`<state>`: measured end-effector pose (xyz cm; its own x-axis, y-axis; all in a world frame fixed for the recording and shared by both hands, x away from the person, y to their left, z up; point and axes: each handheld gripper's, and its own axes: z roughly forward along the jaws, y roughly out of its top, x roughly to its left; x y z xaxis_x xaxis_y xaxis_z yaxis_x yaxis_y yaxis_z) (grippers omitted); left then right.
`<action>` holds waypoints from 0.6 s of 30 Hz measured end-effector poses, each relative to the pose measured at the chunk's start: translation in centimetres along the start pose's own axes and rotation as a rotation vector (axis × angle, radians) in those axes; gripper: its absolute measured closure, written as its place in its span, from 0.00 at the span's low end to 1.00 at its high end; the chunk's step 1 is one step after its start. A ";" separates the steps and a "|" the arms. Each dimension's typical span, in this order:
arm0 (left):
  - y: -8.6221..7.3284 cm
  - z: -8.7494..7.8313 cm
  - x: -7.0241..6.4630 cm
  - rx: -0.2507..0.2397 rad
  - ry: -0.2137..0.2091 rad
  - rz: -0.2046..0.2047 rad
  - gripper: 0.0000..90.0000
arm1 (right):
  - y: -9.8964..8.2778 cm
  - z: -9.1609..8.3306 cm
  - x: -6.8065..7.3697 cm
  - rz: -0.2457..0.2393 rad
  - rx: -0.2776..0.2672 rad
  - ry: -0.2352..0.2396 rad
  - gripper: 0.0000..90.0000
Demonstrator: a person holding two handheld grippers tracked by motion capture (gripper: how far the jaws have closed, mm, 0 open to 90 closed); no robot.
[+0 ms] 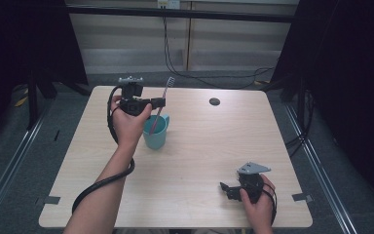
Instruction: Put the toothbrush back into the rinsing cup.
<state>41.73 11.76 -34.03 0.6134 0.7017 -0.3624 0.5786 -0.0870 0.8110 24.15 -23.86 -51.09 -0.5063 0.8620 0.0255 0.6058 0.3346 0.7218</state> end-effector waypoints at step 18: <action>-0.1 1.6 1.3 -0.014 0.013 -0.012 0.89 | 0.0 0.0 0.0 -0.002 0.002 -0.001 0.15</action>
<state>43.32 11.53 -35.28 0.5993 0.7116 -0.3667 0.5783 -0.0682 0.8130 24.14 -23.87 -51.08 -0.5069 0.8617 0.0240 0.6062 0.3366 0.7206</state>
